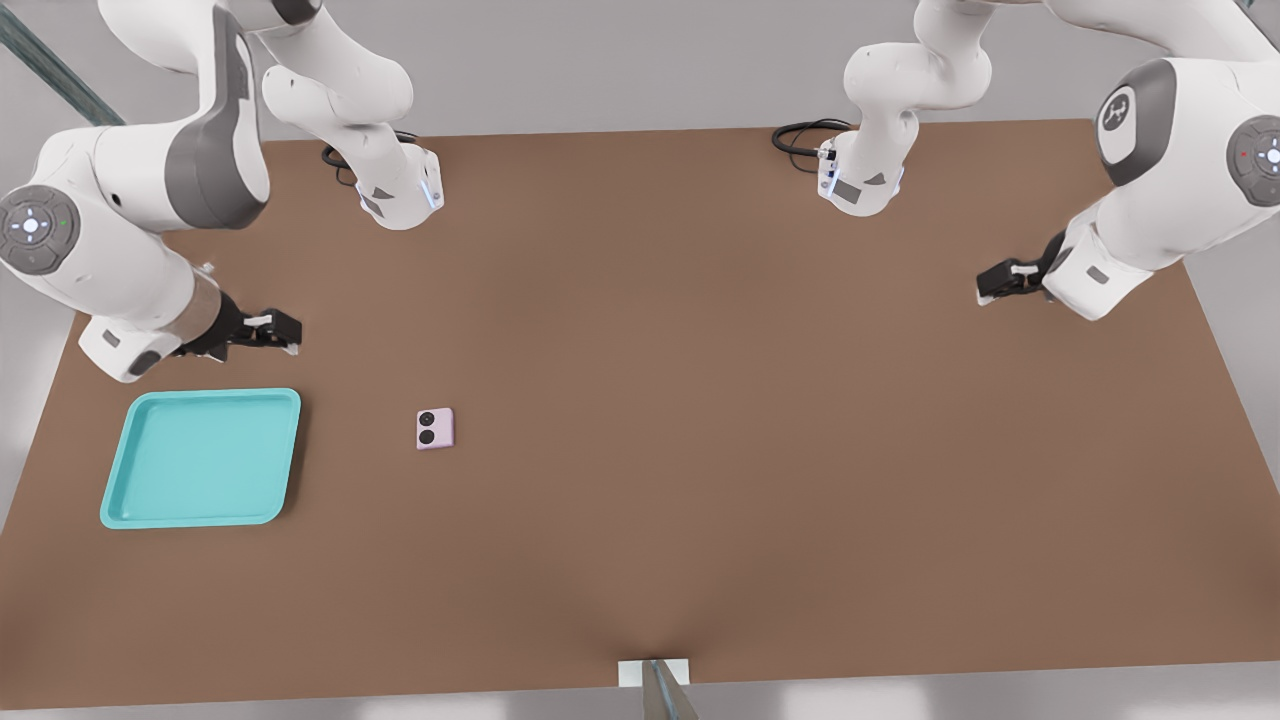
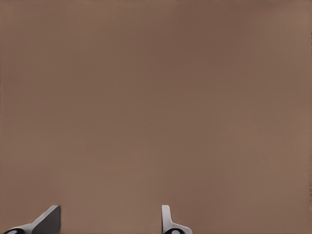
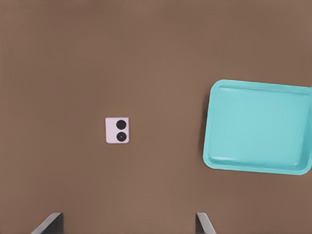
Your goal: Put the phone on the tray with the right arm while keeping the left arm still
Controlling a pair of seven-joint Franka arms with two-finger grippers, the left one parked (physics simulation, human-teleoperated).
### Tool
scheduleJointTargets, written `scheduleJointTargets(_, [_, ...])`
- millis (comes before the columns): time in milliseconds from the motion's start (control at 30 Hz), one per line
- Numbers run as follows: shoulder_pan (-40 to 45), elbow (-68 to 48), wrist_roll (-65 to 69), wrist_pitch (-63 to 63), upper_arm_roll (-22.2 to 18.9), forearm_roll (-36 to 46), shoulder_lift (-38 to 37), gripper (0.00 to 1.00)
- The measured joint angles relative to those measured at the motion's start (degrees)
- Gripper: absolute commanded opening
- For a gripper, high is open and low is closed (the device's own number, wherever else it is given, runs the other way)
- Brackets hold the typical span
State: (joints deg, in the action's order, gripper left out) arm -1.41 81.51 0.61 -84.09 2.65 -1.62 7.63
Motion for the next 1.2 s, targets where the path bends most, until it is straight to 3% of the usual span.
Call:
scheduleJointTargets(133, [1.6, 0.4, 0.0, -3.4, 1.4, 0.0, 2.7, 1.0])
scheduleJointTargets(367, [-2.8, 4.6, -1.3, -11.4, 5.3, -0.2, 12.1, 1.0])
scheduleJointTargets(567, [-3.1, 16.9, -5.3, -22.3, 7.5, 1.0, 14.5, 1.0])
scheduleJointTargets(867, [-2.8, 25.3, -12.1, -36.2, 7.8, 2.2, 20.4, 1.0])
scheduleJointTargets(1200, [-0.1, 26.7, -16.0, -43.5, 7.8, 1.9, 25.9, 1.0])
